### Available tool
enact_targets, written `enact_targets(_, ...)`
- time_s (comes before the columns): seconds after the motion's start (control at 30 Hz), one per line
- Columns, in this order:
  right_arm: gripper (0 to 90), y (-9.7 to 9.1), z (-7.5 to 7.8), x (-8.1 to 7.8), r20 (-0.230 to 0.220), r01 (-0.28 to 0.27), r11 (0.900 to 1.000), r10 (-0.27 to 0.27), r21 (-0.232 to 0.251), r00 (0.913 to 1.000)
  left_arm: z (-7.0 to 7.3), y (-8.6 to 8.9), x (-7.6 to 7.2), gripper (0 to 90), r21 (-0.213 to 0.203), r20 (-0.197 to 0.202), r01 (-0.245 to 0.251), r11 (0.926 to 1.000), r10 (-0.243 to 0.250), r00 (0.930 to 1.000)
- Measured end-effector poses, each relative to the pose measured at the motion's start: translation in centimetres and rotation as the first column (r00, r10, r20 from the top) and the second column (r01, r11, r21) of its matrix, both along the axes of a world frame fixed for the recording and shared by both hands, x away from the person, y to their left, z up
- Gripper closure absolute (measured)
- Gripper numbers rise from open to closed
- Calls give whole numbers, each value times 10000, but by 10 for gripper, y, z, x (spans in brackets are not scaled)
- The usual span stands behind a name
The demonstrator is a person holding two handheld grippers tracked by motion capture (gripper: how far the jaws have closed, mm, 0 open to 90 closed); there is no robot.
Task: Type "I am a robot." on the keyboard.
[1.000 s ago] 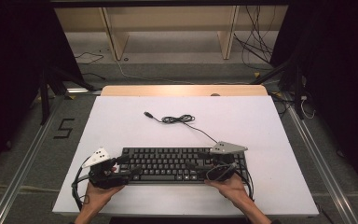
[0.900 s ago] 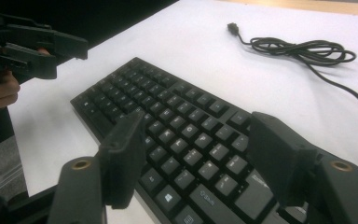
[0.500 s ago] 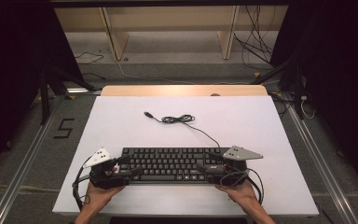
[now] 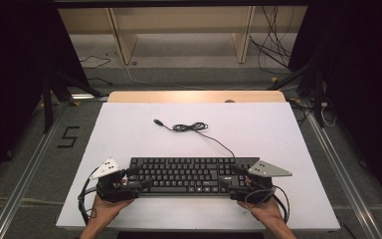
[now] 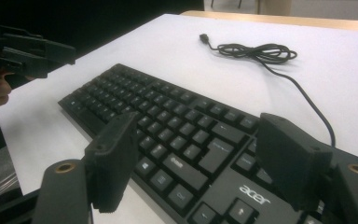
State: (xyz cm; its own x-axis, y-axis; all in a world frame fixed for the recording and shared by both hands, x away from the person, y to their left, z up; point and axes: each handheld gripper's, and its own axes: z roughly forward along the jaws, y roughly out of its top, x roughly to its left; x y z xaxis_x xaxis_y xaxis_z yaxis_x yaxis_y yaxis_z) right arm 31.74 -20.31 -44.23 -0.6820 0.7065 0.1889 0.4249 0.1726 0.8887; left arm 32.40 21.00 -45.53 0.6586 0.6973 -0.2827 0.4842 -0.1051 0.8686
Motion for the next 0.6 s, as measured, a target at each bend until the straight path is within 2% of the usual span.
enact_targets(0.23,294,-5,-3,-4,59,118,9998,-117,-140,9999,0,-1,-1,254,29,16,71,10000,-72,10000)
enact_targets(0.6,290,-6,-2,-5,171,161,9999,-160,-28,9997,0,-1,0,252,14,33,102,9999,-102,9999)
